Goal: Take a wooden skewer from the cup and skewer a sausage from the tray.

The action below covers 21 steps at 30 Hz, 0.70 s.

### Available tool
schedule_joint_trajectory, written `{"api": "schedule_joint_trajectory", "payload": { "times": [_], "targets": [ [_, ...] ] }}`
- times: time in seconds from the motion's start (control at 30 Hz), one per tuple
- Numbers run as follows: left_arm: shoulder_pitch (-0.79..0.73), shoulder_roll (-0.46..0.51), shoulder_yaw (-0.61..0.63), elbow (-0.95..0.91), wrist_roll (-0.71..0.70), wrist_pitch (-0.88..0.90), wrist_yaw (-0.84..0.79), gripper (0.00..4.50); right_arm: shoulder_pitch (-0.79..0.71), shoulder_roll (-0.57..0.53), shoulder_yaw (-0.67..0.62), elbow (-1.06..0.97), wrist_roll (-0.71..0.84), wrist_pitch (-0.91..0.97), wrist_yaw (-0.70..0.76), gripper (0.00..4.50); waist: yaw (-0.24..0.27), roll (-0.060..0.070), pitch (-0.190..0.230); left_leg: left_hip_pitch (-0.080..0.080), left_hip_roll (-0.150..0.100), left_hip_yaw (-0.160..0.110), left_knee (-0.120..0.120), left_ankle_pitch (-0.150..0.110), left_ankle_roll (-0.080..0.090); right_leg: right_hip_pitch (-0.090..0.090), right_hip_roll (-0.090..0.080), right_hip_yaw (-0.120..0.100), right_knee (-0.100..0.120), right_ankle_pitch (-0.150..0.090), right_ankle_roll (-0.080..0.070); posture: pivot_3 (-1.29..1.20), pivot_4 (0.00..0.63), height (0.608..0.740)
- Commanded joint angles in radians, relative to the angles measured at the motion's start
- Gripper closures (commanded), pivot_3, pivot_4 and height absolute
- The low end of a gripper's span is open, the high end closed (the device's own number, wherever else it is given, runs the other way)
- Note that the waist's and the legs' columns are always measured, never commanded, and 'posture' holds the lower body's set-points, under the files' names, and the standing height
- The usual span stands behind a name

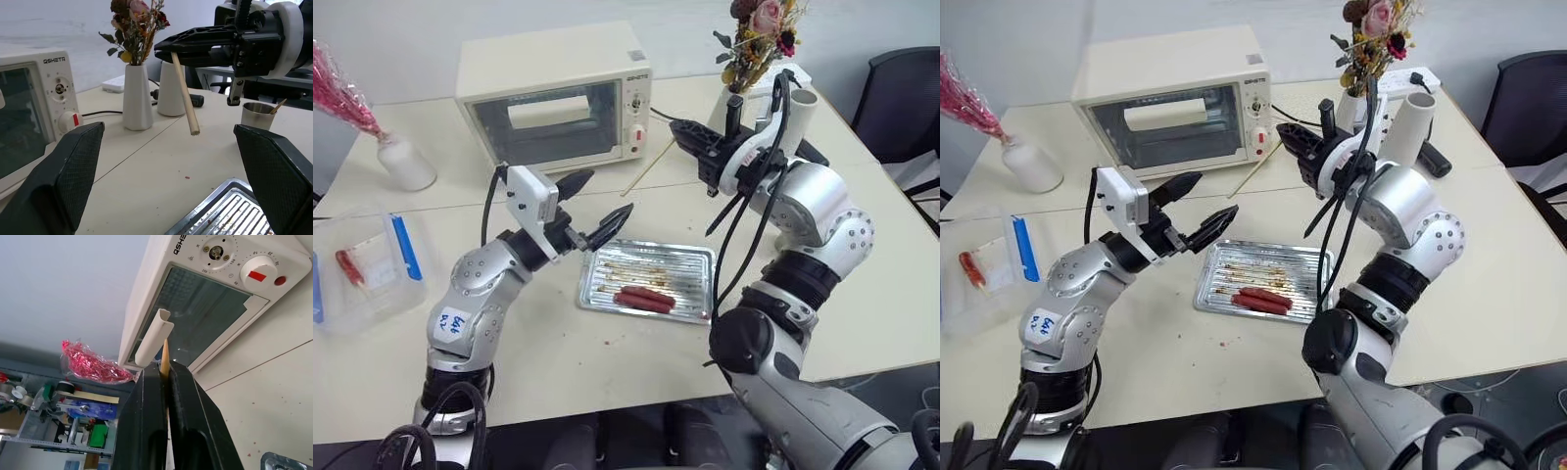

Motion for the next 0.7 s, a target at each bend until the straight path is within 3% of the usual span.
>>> {"api": "schedule_joint_trajectory", "payload": {
  "times": [0.03,0.2,0.5,0.7],
  "targets": [
    [-0.029,-0.016,-0.005,-0.011,0.016,-0.029,0.010,0.00,0.042,0.008,0.114,-0.046,0.140,-0.108,-0.063,4.49,-0.007,0.000,0.000,0.000,0.000,0.000,0.000,0.000,0.000,0.000,0.000,0.000,0.000,0.000,0.000,0.00,0.150,0.740],
    [-0.038,-0.036,-0.021,-0.005,0.018,-0.038,0.005,0.00,0.107,-0.032,0.255,-0.061,0.244,-0.232,-0.089,4.49,-0.013,0.000,0.000,0.000,0.001,0.000,0.000,0.000,0.000,0.000,0.001,0.000,0.000,0.000,0.000,0.00,0.150,0.740],
    [-0.042,-0.046,-0.024,0.000,0.024,-0.043,-0.003,2.65,0.167,-0.118,0.429,-0.077,0.341,-0.386,-0.072,4.50,-0.008,0.000,0.000,0.000,0.001,0.000,0.001,-0.003,0.006,0.000,0.000,0.000,0.000,0.000,0.000,0.00,0.150,0.740],
    [-0.044,-0.053,-0.026,-0.017,0.027,-0.031,0.009,2.65,0.190,-0.175,0.497,-0.082,0.373,-0.442,-0.050,4.50,-0.007,0.000,0.000,0.000,0.001,0.000,0.001,-0.003,0.006,0.000,0.000,0.000,-0.001,0.000,0.000,0.00,0.150,0.740]
  ]
}}
